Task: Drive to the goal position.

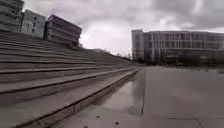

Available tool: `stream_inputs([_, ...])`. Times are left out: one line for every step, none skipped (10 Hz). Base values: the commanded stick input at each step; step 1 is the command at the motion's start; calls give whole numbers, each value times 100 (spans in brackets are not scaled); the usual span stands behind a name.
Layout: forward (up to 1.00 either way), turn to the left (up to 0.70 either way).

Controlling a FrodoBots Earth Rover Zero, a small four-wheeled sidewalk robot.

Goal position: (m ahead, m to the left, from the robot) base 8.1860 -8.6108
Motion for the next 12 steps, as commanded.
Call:
stream_inputs([70, -35])
stream_inputs([70, -35])
stream_inputs([70, -35])
stream_inputs([70, -35])
stream_inputs([70, -35])
stream_inputs([70, -35])
stream_inputs([70, -18])
stream_inputs([70, 0])
stream_inputs([70, 0])
stream_inputs([70, 0])
stream_inputs([70, 0])
stream_inputs([70, 0])
